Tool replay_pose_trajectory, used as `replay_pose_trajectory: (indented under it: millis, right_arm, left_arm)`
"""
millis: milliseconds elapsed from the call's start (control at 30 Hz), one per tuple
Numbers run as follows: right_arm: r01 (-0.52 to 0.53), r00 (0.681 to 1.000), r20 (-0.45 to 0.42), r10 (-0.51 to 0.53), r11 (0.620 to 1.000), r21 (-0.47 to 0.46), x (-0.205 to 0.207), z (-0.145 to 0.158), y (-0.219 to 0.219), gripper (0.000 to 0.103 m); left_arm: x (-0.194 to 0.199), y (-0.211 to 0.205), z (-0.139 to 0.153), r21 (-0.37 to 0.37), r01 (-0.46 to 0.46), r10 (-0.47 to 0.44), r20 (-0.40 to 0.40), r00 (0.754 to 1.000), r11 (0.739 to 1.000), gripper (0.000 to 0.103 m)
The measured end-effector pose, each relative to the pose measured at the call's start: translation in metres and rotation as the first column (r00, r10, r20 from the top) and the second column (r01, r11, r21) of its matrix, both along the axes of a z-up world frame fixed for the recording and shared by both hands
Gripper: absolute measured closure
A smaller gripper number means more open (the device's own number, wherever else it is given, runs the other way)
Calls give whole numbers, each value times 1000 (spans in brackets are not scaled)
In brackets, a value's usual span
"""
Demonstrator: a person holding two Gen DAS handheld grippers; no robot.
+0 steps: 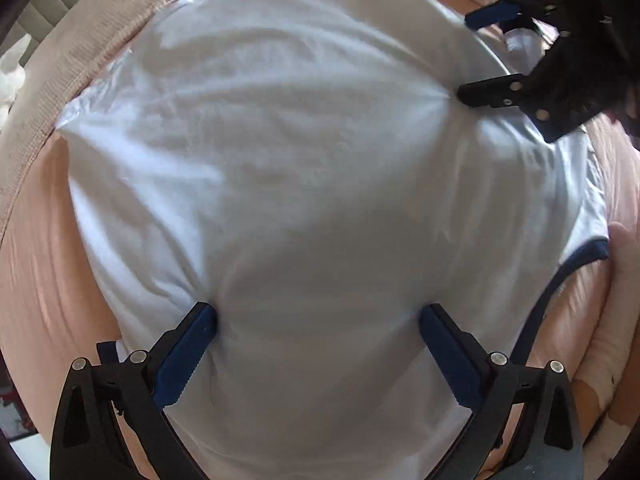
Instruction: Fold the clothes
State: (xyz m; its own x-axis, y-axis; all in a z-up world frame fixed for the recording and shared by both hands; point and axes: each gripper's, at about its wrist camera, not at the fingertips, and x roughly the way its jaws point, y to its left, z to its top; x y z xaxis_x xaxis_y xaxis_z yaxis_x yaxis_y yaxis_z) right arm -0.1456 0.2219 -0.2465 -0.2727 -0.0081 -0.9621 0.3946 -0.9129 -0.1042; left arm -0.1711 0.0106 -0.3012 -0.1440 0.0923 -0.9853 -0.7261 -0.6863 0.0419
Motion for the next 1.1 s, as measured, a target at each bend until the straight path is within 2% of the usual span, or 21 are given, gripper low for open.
replay_pose_trajectory:
  millis: [67, 167, 200, 267, 300, 367, 400, 500, 600, 667, 767, 833, 867, 933, 967, 1033, 1067, 1100]
  right_arm:
    - [104, 994, 42, -104, 994, -17, -9, 1, 35, 0]
    - [121, 992, -36, -124, 989, -89, -2, 15, 55, 0]
    - [128, 989, -51, -136, 983, -135, 1, 18, 54, 0]
    - [127, 986, -74, -147, 967, -222, 4, 22, 47, 0]
    - [111, 988, -79, -136, 959, -261, 3, 23, 38, 0]
    - [89, 989, -85, -121, 947, -309, 3, 24, 21, 0]
    - [87, 989, -88, -121, 944, -317, 4, 25, 13, 0]
    - [95, 980, -140, -139, 955, -282, 12, 28, -1, 0]
    - [105, 965, -211, -157, 966, -238, 17, 35, 6, 0]
    - [139, 958, -220, -184, 968, -207, 22, 39, 19, 0]
    - [156, 963, -193, -189, 973, -172, 23, 31, 30, 0]
    - [122, 978, -148, -150, 976, -182, 24, 20, 27, 0]
    - [102, 985, -121, -124, 979, -178, 24, 13, 25, 0]
    - [72, 993, -83, -82, 991, -110, 24, -1, 21, 0]
    - [76, 994, -67, -83, 991, -108, 23, -5, 25, 0]
    - [139, 988, -47, -148, 978, -154, 18, -1, 43, 0]
    - [170, 982, -53, -183, 966, -194, 17, 4, 52, 0]
    - [191, 975, -66, -214, 948, -257, 15, 12, 60, 0]
  left_arm:
    - [5, -19, 9, -26, -21, 20, -33, 999, 999, 0]
    - [-1, -39, 26, 72, -112, 117, -72, 991, 991, 0]
    - [-7, -36, 29, 103, -137, 145, -76, 986, 985, 0]
    - [-24, -8, 30, 113, -151, 161, -76, 984, 982, 0]
    - [-30, 4, 28, 89, -153, 160, -75, 984, 984, 0]
    - [-30, 20, 12, -67, -128, 125, -58, 991, 989, 0]
    - [-25, 20, 7, -117, -122, 119, -33, 992, 986, 0]
    - [-25, 9, 11, -151, -145, 151, 24, 988, 978, 0]
    - [-21, -3, 11, -218, -79, 104, 102, 989, 973, 0]
    - [-23, -4, 20, -220, -62, 86, 103, 991, 973, 0]
    - [-31, 16, 42, -98, -75, 77, 17, 997, 992, 0]
    - [-34, 38, 41, 6, -65, 65, 5, 998, 998, 0]
    - [-32, 48, 32, 25, -43, 42, 20, 999, 999, 0]
    - [-26, 62, 9, -29, 20, -18, 57, 998, 999, 0]
    - [-24, 60, 8, -42, 31, -29, 55, 998, 999, 0]
    - [-27, 47, 15, -68, -9, 14, 74, 997, 998, 0]
    - [-28, 38, 16, -116, -39, 47, 66, 997, 992, 0]
    - [-27, 31, 20, -129, -59, 66, 51, 997, 990, 0]
